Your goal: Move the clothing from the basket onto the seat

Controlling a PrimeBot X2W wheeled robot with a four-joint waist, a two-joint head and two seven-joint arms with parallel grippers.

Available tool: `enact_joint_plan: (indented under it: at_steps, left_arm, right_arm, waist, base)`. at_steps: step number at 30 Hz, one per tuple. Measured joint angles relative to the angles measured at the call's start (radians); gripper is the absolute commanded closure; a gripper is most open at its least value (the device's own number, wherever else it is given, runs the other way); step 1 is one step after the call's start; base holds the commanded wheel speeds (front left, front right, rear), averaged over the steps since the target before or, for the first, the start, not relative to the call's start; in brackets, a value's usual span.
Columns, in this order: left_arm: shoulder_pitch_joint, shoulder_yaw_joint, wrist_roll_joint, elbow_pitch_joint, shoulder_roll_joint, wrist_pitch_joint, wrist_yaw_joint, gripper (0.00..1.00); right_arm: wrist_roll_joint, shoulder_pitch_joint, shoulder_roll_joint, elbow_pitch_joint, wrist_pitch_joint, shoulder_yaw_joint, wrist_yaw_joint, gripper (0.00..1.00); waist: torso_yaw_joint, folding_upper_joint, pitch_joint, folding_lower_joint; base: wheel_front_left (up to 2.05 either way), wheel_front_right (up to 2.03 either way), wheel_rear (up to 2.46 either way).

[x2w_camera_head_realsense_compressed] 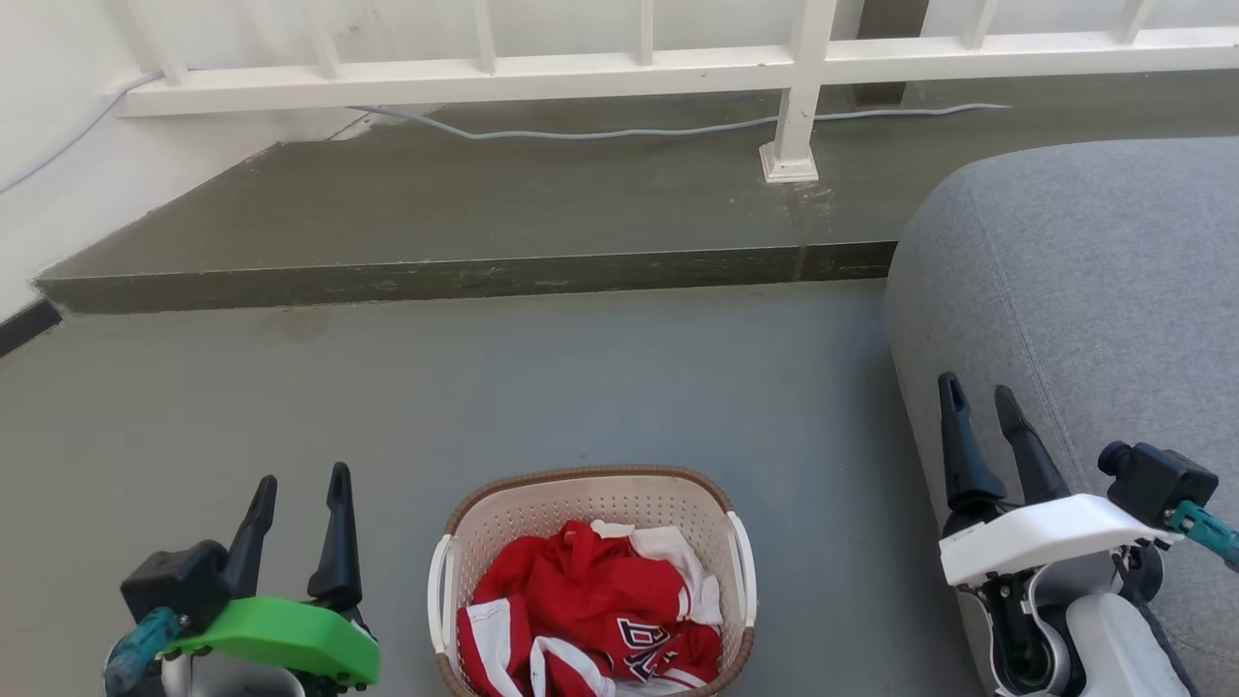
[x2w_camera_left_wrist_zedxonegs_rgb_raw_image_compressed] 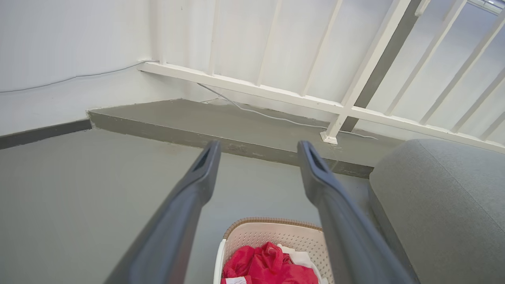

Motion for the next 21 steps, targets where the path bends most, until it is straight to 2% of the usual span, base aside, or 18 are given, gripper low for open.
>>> enact_joint_plan:
  at_steps: [21]
  left_arm:
    - [0.023, -0.051, 0.289, -0.036, 0.006, -0.07, 0.035, 0.0]
  right_arm:
    - [-0.295, 0.001, -0.005, -0.051, -0.073, 0.06, -0.035, 0.0]
  waist:
    - [-0.003, 0.0, -0.005, 0.0]
  base:
    - [0.0, 0.0, 0.0]
